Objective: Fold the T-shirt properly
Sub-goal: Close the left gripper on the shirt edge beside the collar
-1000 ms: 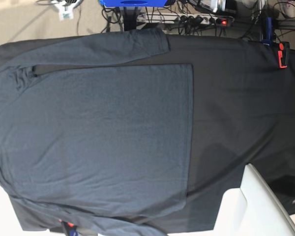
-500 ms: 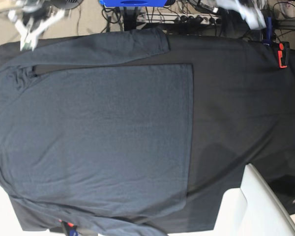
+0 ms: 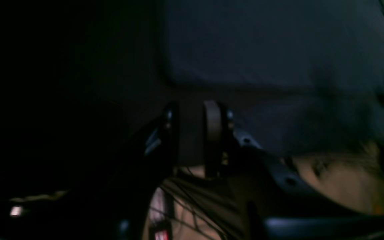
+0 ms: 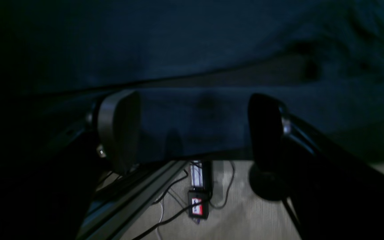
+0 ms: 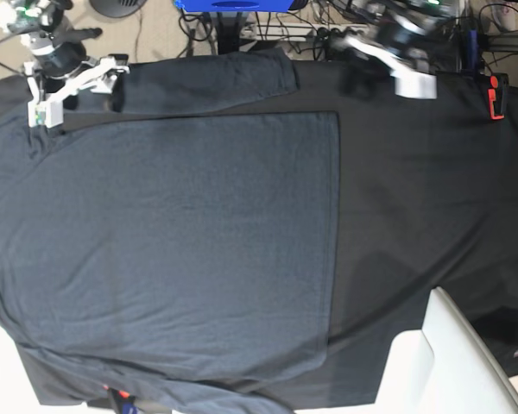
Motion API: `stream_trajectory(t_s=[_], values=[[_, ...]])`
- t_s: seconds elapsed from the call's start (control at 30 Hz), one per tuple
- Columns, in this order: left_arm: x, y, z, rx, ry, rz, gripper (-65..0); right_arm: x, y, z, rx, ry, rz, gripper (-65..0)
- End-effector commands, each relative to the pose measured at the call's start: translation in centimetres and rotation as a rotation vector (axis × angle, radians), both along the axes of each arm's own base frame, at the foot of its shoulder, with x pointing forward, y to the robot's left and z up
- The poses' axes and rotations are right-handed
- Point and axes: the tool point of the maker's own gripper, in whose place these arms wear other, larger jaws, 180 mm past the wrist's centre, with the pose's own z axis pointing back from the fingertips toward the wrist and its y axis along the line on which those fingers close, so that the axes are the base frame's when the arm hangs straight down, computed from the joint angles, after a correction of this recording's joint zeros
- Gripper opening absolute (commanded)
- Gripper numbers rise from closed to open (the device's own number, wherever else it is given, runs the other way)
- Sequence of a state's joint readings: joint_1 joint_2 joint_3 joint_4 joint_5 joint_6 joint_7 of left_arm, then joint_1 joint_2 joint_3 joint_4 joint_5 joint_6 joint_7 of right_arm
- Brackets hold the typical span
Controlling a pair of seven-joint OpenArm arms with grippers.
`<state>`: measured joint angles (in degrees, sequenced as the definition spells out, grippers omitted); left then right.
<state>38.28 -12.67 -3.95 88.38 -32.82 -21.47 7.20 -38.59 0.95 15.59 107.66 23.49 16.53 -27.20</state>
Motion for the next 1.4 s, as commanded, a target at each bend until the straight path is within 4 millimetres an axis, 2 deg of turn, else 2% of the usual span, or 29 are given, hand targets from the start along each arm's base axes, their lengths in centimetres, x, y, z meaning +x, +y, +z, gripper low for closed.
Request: stream_trajectory(t_s=[0.0, 0.07, 0.13, 0.2, 0.3, 0.47, 0.53, 0.63, 0.87, 0.97, 1.03, 1.13, 1.2, 1.23, 1.37], values=[[0.7, 0.8, 0.5, 0.012, -0.031, -0.009, -52.7, 0.4, -0.3, 0.8, -0.007, -0.035, 0.007, -17.6], [1.0, 0.9, 0.0, 0.009, -0.024, -0.009, -56.8, 0.4, -0.3, 0.9, -0.006, -0.039, 0.019, -17.6], [1.3, 0.3, -0.3, -0.016, -0.027, -0.01, -65.0, 0.4, -0.2, 0.9, -0.005, -0.039, 0.027, -17.6], [1.3, -1.2, -0.4, -0.066, -0.032, -0.05, -65.0, 0.4, -0.2, 0.9, -0.005, -0.039, 0.027, -17.6], [0.1, -2.7, -0.5, -0.136, -0.028, -0.111, -65.0, 0.4, -0.2, 0.8, -0.004, -0.037, 0.026, -17.6], [-1.0, -2.2, -1.5, -0.14, 0.009, -0.103, -65.0, 0.2, -0.2, 0.7, -0.003, -0.031, 0.025, -17.6], [-1.1, -2.6, -1.4, -0.151, 0.008, -0.092, -64.7, 0.2, -0.2, 0.6, -0.005, -0.031, 0.026, -17.6], [-1.5, -2.7, -1.4, -0.152, 0.014, -0.092, -57.1, 0.2, -0.2, 0.6, -0.005, -0.031, 0.026, -17.6], [-1.4, -3.1, -0.3, -0.156, -0.011, -0.106, -56.8, 0.0, -0.3, -0.1, 0.001, -0.014, 0.02, -17.6], [-1.2, -3.3, 0.0, -0.159, -0.022, -0.107, -54.5, -0.3, -0.4, -0.7, 0.007, 0.005, 0.015, -17.6], [-1.2, -3.3, 0.0, -0.159, -0.02, -0.107, -48.4, -0.4, -0.4, -0.7, 0.007, 0.006, 0.014, -17.6], [-1.2, -3.3, 0.0, -0.159, -0.02, -0.107, -31.9, -0.4, -0.4, -0.7, 0.007, 0.006, 0.014, -17.6], [-1.4, -3.2, -0.2, -0.159, -0.014, -0.105, -23.7, -0.4, -0.4, -0.7, 0.007, 0.006, 0.014, -17.6], [-1.3, -3.2, -0.2, -0.159, -0.014, -0.105, -22.9, -0.3, -0.4, -0.7, 0.007, 0.005, 0.015, -17.6], [-1.0, -3.7, -0.1, -0.167, -0.021, -0.112, -27.2, -0.3, -0.3, -0.7, 0.008, 0.005, 0.016, -17.6]])
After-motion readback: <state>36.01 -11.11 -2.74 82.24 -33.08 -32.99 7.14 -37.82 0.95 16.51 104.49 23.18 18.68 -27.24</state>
